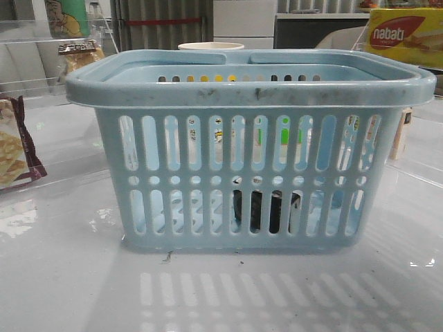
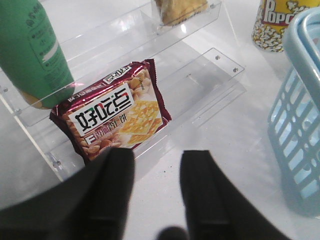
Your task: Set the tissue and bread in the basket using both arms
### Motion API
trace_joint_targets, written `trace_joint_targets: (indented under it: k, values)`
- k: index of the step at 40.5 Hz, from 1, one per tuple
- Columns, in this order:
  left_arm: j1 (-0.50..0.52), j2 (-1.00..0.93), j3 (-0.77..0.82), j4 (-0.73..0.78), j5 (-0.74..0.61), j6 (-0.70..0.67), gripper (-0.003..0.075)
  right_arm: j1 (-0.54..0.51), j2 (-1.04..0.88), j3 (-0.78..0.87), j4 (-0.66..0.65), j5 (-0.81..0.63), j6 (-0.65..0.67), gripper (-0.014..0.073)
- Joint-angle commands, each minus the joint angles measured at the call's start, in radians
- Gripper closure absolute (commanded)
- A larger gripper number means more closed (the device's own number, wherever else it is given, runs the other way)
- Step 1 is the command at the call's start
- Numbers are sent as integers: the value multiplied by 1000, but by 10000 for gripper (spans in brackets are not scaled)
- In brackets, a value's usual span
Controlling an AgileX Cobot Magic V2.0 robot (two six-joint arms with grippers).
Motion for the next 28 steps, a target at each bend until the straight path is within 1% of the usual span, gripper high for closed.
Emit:
trace_joint_targets:
  k: [1,2,4,22,28]
  values:
    - [-34,68,-95,-14,-90,5,143,-3,-1,-25,-10,-72,-4,-19]
    - [-46,90,-119,-12,-89,9,122,-3,-1,-25,-10,-72,-4,-19]
    - [-58,144,-164,-8,-89,9,110,-3,-1,-25,-10,-72,-4,-19]
    - [-61,675,-640,-56,-97,9,118,-3,-1,-25,-10,-72,-4,-19]
    - [-59,806,-768,-56,-119,9,118,-3,-1,-25,-10,-72,-4,-19]
